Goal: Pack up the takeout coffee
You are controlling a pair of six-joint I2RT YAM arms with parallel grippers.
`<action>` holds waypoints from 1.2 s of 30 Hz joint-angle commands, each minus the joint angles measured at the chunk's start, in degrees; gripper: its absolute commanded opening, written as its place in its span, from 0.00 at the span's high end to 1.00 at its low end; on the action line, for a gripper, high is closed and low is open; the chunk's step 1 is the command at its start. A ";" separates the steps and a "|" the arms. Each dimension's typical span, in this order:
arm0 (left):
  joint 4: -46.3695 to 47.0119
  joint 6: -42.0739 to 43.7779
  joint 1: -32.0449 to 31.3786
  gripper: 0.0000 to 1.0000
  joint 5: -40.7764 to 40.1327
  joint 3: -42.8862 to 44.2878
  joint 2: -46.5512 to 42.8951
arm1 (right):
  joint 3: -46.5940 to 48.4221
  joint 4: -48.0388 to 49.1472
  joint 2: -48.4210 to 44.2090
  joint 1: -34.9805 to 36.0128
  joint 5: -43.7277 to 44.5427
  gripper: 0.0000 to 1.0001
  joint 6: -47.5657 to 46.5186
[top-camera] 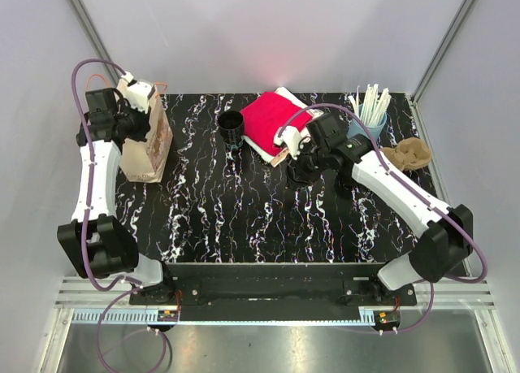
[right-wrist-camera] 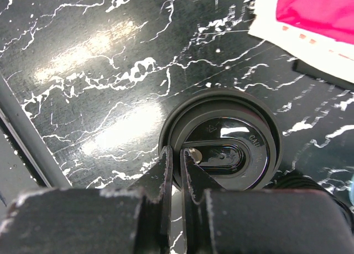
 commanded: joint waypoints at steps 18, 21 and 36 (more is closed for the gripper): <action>-14.28 11.24 -5.23 1.00 15.44 -11.00 -22.80 | 9.40 -3.04 -7.09 -0.53 8.09 1.00 -1.28; -16.30 12.92 -8.66 1.00 15.53 -12.22 -25.17 | 10.55 -3.83 -7.36 -0.54 8.71 1.00 -1.20; -17.54 11.52 -30.54 1.00 15.00 -12.24 -25.28 | 12.75 -5.15 -10.17 -2.73 13.89 1.00 -0.76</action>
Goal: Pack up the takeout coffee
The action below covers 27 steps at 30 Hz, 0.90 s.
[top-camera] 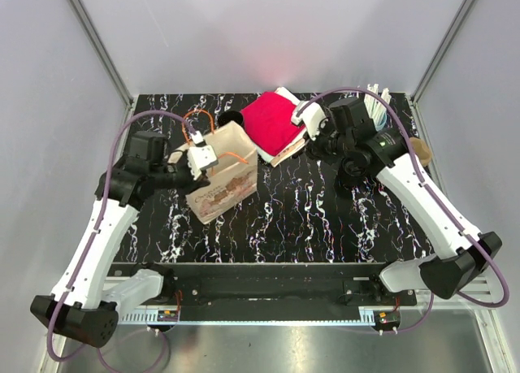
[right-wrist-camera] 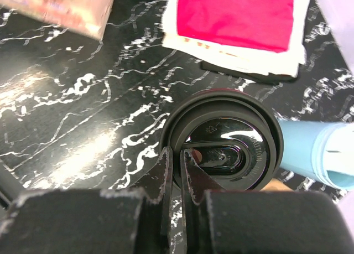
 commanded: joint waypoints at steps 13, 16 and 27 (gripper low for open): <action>8.20 -4.50 -20.70 1.00 -5.38 8.47 11.36 | 6.56 0.19 -2.45 -3.75 5.74 1.00 3.96; 11.36 -6.26 -22.81 1.00 -6.26 9.35 14.52 | 9.89 -0.51 -1.58 -3.84 5.74 1.00 5.10; 16.11 -10.74 -25.81 1.00 -7.40 19.46 25.07 | 25.18 -6.13 3.95 -3.84 3.20 1.00 7.47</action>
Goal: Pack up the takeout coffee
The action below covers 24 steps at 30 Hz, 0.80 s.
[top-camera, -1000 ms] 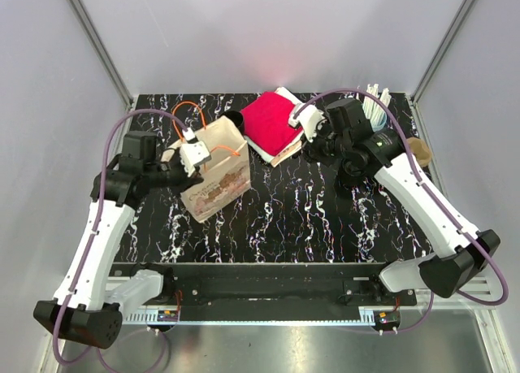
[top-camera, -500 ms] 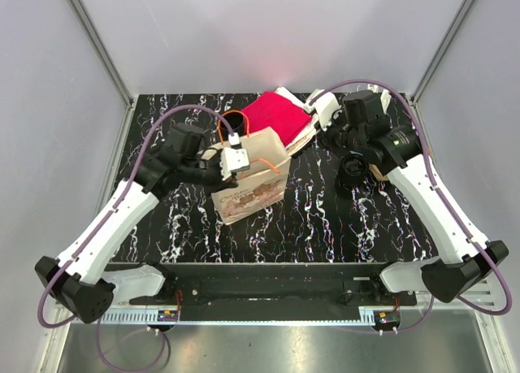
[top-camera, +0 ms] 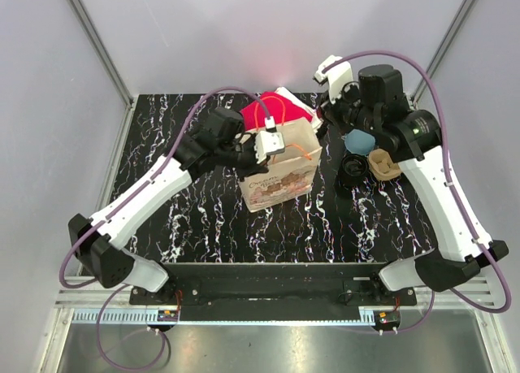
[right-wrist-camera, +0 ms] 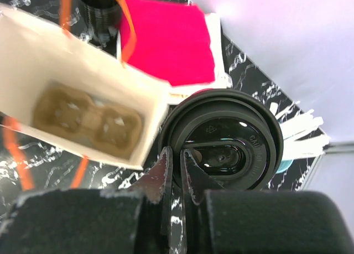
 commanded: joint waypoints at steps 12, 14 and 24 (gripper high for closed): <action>6.42 -5.14 -1.19 0.60 -0.01 6.49 3.90 | 14.88 -12.11 7.25 -0.19 -16.39 1.00 6.03; 7.21 -5.23 -1.27 0.47 0.08 6.40 3.10 | 14.53 -12.64 7.16 -0.19 -17.46 1.00 6.30; 8.71 -5.49 -1.27 0.01 -1.77 7.45 -0.41 | 14.26 -15.36 10.32 0.08 -20.98 1.00 6.65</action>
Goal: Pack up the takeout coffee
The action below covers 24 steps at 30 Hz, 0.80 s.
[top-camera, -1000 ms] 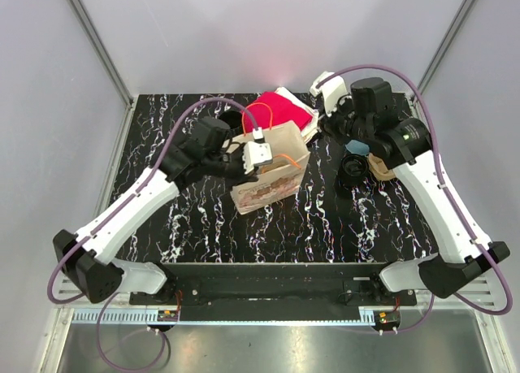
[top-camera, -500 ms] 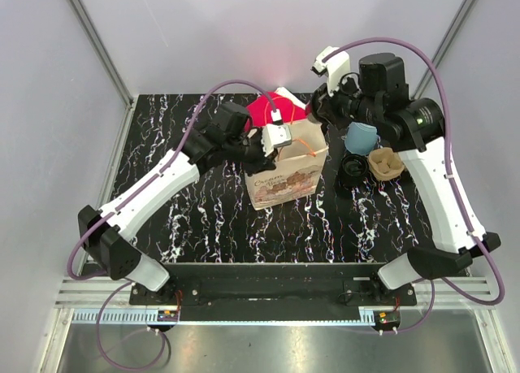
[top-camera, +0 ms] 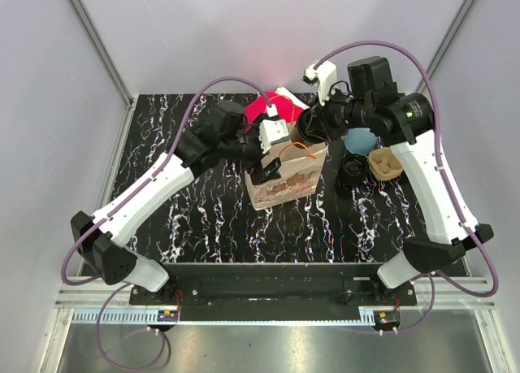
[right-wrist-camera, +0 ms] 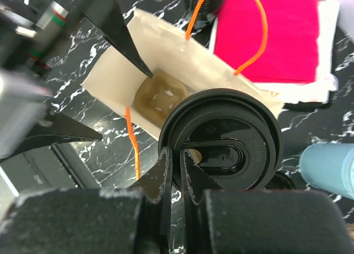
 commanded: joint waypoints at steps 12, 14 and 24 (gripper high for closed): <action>4.21 0.56 3.13 0.01 -3.01 -0.91 -10.24 | 8.15 -5.46 10.28 0.29 0.26 1.00 2.40; 4.38 0.48 4.10 0.01 -2.30 -1.61 -11.12 | 8.86 -5.55 11.59 0.29 0.09 1.00 2.92; 6.31 0.13 6.65 0.01 -4.41 -5.83 -12.97 | 7.55 -6.43 14.76 1.08 2.28 1.00 3.01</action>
